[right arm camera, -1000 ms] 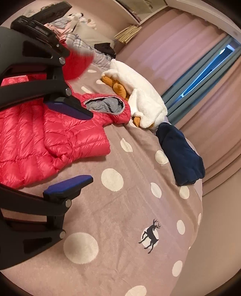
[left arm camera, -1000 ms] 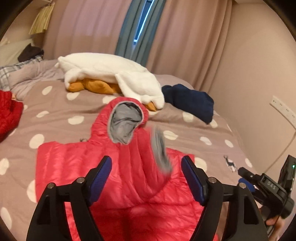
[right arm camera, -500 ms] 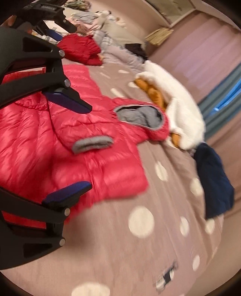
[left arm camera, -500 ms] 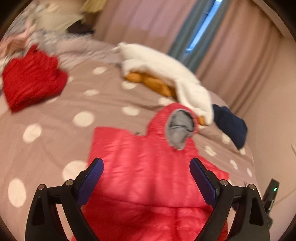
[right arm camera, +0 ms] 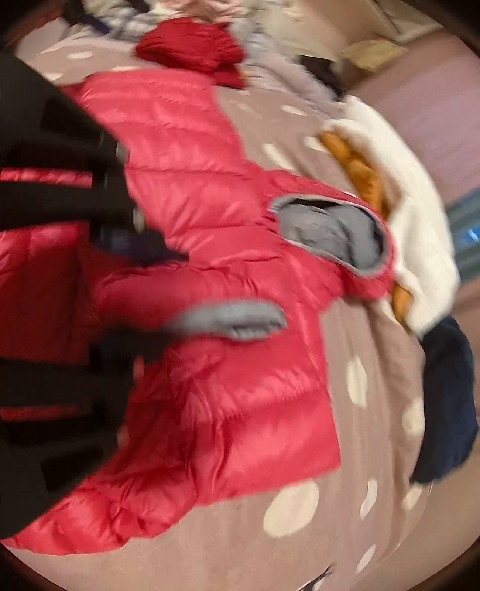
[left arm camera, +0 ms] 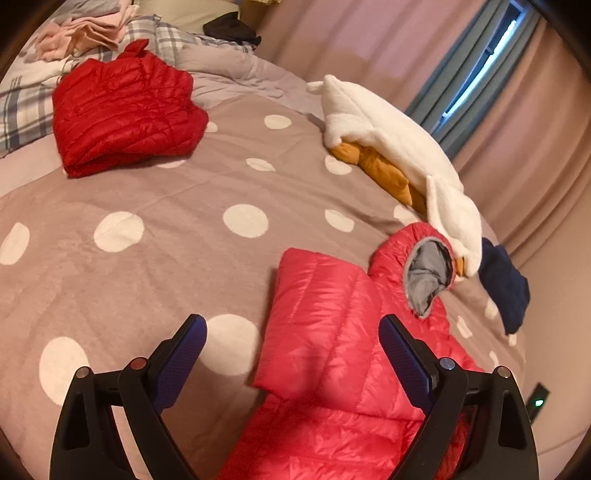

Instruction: Fold large clothes

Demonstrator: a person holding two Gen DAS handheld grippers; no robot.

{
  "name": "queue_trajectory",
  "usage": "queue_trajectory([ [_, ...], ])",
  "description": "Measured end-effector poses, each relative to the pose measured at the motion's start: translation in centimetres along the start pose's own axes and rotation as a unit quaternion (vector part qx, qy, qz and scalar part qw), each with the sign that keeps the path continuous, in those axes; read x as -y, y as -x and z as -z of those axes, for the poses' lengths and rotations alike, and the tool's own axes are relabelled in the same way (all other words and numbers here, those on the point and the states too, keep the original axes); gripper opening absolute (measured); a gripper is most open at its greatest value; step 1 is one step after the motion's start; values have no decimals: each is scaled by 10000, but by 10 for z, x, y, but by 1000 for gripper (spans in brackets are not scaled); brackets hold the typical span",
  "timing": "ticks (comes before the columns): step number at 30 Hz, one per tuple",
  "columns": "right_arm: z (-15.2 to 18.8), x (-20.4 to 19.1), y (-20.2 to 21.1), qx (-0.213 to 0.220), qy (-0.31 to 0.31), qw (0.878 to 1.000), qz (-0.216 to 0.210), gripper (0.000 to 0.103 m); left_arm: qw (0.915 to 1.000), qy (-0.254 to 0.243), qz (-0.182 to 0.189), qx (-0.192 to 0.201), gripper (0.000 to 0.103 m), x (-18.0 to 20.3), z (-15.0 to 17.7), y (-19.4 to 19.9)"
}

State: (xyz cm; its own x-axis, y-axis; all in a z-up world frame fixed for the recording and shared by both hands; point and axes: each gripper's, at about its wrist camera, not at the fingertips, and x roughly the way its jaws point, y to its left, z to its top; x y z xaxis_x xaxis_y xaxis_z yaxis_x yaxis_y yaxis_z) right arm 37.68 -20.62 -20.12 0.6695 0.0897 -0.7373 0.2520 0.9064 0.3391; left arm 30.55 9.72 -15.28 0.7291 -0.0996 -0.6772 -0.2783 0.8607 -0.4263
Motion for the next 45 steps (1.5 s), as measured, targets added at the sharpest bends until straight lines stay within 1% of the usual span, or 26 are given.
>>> queue_trajectory([
  [4,-17,3,39,556,5,9984,-70,15,9999,-105,45,23,93,3,3,5],
  [6,-25,4,56,727,-15,9973,-87,15,9999,-24,110,56,93,3,4,7],
  [9,-36,12,83,1016,-133,9944,-263,15,9998,-32,217,38,93,7,4,9],
  [11,-41,21,96,1208,-170,9924,-164,16,9997,-81,216,32,93,10,4,9],
  [12,-42,27,96,1203,-175,9926,14,16,9997,-107,197,37,93,11,5,9],
  [14,-40,35,85,1008,-208,9939,405,18,9998,-137,146,32,93,11,8,7],
  [16,-30,52,68,752,-254,9940,755,24,9998,-176,67,17,93,10,11,1],
  [17,-22,63,53,473,-269,9932,1027,26,9997,-225,-26,-7,93,10,14,-4],
  [18,-16,72,41,208,-284,9927,1153,29,9995,-285,-139,-52,93,10,15,-9],
  [19,-7,84,31,-55,-372,9935,1071,36,9987,-396,-300,-138,93,10,18,-17],
  [20,-3,90,31,-7,-465,9941,976,40,9981,-471,-351,-203,93,10,20,-22],
  [22,-4,96,38,48,-615,9935,959,62,9976,-576,-308,-248,93,11,21,-26],
  [24,-12,97,46,-21,-665,9940,865,67,9979,-578,-275,-110,93,13,19,-23],
  [25,-20,93,54,-7,-608,9956,710,67,9980,-579,-237,31,93,15,16,-20],
  [27,-30,80,71,241,-376,9974,558,69,9970,-696,-83,341,93,25,11,-14],
  [28,-34,72,79,407,-199,9977,514,78,9959,-788,-24,442,93,31,10,-15],
  [30,-40,55,86,673,211,9965,456,91,9897,-1284,25,631,93,49,11,-20],
  [32,-38,38,79,650,653,9949,420,91,9799,-1851,-87,736,93,68,21,-35],
  [33,-36,33,70,565,833,9942,379,91,9757,-2073,-149,687,93,75,31,-49],
  [35,-28,28,42,262,1080,9934,281,90,9723,-2287,-250,419,93,81,48,-76],
  [36,-24,29,28,106,1080,9936,318,90,9686,-2441,-358,315,99,82,60,-93],
  [37,-18,32,10,-99,1083,9930,464,91,9609,-2668,-677,301,103,83,77,-112],
  [38,-12,37,-6,-210,1159,9912,602,94,9571,-2772,-828,159,103,82,85,-125],
  [39,0,42,-20,-48,1318,9900,496,103,9552,-2813,-913,44,103,85,84,-129],
  [42,0,53,-23,95,1118,9932,306,103,9574,-2752,-875,91,103,82,80,-126],
  [45,1,53,-26,98,1158,9926,351,103,9590,-2707,-837,56,103,79,77,-126],
])
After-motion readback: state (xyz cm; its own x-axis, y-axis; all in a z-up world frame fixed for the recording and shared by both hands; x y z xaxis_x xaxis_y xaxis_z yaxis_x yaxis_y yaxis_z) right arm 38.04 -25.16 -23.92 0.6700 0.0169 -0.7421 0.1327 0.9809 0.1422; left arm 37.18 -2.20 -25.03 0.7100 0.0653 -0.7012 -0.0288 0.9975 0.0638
